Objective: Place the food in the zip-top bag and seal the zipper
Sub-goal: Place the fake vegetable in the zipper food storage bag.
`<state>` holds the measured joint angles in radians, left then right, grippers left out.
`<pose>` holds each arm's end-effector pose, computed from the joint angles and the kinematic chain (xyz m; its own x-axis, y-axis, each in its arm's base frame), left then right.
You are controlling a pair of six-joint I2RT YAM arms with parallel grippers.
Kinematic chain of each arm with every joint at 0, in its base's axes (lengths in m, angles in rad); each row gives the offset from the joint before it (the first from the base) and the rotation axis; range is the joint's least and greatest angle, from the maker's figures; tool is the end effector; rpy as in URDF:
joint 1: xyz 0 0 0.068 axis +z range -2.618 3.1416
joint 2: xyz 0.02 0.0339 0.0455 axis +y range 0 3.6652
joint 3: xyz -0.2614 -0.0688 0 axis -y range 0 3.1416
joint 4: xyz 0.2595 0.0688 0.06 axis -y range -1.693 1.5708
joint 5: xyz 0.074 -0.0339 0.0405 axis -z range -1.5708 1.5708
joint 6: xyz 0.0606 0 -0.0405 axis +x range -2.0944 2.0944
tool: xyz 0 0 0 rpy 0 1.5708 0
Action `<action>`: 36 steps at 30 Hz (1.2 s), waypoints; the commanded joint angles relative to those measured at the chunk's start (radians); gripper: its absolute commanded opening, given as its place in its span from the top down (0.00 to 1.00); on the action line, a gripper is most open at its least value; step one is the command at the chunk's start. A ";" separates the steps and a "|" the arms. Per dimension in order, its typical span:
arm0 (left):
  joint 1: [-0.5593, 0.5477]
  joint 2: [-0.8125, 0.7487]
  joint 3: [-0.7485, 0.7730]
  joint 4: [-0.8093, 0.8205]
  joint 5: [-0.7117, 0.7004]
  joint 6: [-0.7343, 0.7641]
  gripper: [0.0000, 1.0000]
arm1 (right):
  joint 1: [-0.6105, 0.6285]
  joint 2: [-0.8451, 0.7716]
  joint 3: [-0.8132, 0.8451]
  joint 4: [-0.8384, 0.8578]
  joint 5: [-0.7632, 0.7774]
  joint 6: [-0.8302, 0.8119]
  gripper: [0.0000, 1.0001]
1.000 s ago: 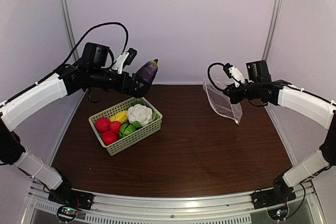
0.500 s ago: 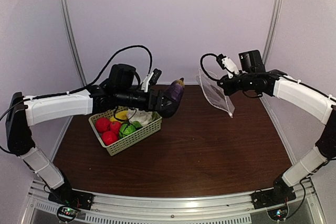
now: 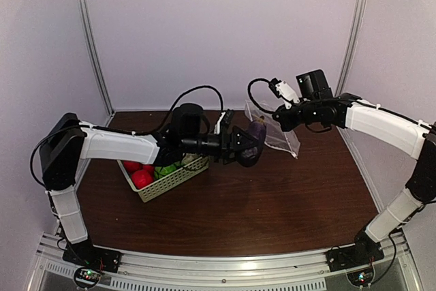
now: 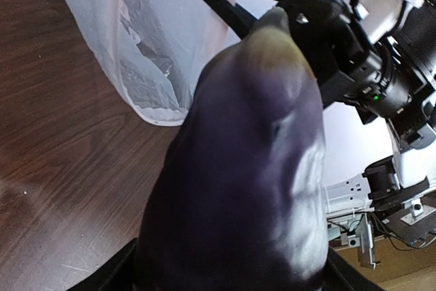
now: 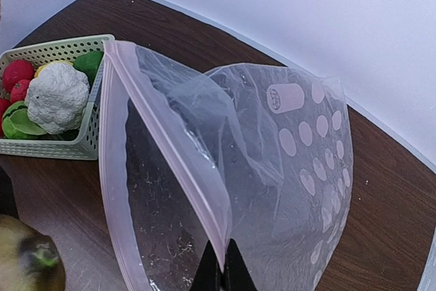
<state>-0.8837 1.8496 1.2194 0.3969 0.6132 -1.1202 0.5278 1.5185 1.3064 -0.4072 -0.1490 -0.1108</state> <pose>0.2630 -0.3755 0.2318 -0.9527 0.0005 -0.3039 0.2980 0.1983 -0.9337 0.3252 0.2000 0.3008 -0.4318 -0.3783 -0.8188 -0.6542 0.7563 -0.0044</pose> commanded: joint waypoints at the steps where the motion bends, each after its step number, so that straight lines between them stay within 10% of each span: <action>1: -0.009 0.076 0.023 0.259 0.033 -0.239 0.57 | 0.013 -0.034 0.016 0.007 0.014 0.017 1.00; 22: -0.011 0.268 0.124 0.510 -0.217 -0.693 0.57 | 0.080 -0.099 -0.108 0.031 -0.054 0.001 1.00; 36: -0.012 0.316 0.314 0.166 -0.305 -0.583 0.50 | 0.081 -0.099 -0.070 0.036 -0.233 0.109 1.00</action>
<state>-0.8864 2.1597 1.4532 0.6739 0.3347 -1.7878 0.5892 1.4155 1.2083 -0.3763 -0.2260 -0.0559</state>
